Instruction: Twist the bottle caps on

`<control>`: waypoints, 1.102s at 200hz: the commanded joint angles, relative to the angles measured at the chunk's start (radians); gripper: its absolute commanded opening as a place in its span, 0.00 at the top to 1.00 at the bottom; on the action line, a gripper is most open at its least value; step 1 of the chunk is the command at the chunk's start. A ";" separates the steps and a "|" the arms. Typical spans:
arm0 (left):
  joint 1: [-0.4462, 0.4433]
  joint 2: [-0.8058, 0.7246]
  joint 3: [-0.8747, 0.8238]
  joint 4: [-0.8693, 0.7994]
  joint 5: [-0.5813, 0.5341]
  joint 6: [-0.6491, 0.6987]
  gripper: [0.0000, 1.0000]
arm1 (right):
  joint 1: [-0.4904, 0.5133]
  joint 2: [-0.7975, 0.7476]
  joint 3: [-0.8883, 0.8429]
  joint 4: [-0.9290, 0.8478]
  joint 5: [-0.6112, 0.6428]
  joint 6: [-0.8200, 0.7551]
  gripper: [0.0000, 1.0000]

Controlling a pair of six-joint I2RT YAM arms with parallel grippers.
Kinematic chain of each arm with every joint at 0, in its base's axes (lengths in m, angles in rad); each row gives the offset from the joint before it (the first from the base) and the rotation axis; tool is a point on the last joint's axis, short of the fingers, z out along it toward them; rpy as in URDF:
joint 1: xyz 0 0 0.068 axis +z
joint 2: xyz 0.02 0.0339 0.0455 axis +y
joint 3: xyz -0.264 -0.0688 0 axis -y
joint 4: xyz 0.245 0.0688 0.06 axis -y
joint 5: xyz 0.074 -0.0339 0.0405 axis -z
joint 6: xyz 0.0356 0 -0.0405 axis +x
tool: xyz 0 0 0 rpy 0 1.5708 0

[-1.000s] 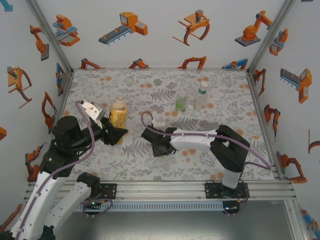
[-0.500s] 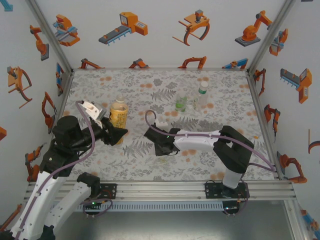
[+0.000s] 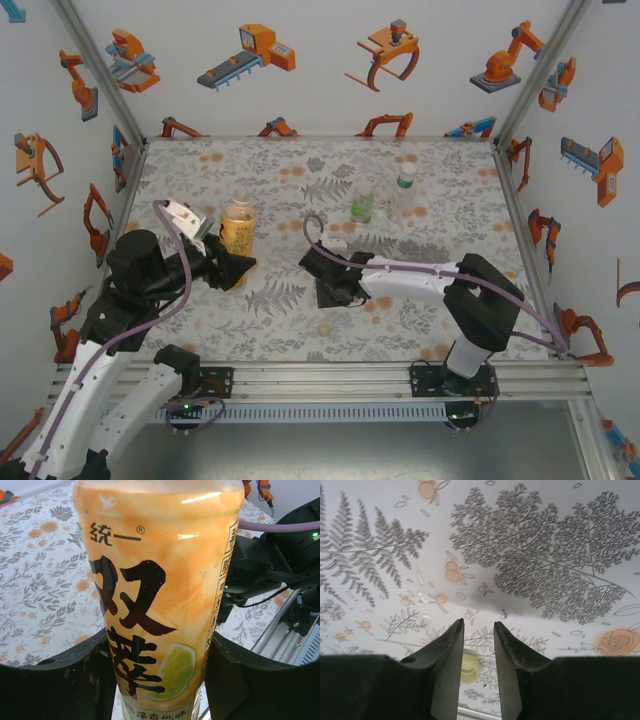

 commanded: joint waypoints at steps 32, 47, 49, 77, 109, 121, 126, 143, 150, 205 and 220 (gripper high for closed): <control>0.003 0.007 -0.003 0.025 0.010 -0.015 0.97 | 0.105 -0.032 0.061 -0.157 0.065 0.042 0.63; 0.003 0.011 -0.006 0.025 0.011 -0.016 0.97 | 0.118 -0.035 0.034 -0.138 0.055 0.067 0.63; 0.003 0.011 -0.006 0.025 0.011 -0.016 0.97 | 0.120 -0.035 0.032 -0.133 0.053 0.069 0.62; 0.003 0.014 -0.005 0.027 0.014 -0.017 0.97 | 0.144 -0.033 0.025 -0.136 0.059 0.085 0.62; 0.003 0.014 -0.007 0.028 0.014 -0.016 0.97 | 0.146 -0.024 0.026 -0.138 0.051 0.090 0.62; 0.002 0.013 -0.008 0.028 0.014 -0.018 0.97 | 0.146 -0.021 0.024 -0.136 0.046 0.094 0.62; 0.003 0.013 -0.008 0.028 0.014 -0.018 0.97 | 0.147 -0.020 0.023 -0.134 0.043 0.095 0.61; 0.003 0.011 -0.010 0.029 0.014 -0.018 0.97 | 0.150 -0.017 0.021 -0.132 0.039 0.100 0.60; 0.002 0.011 -0.009 0.027 0.014 -0.018 0.97 | 0.151 -0.015 0.022 -0.130 0.038 0.100 0.60; 0.003 0.019 -0.009 0.034 0.014 -0.019 0.96 | 0.162 0.003 0.026 -0.128 0.018 0.109 0.62; 0.003 0.021 -0.009 0.036 0.016 -0.021 0.96 | 0.165 0.009 0.031 -0.136 0.015 0.113 0.62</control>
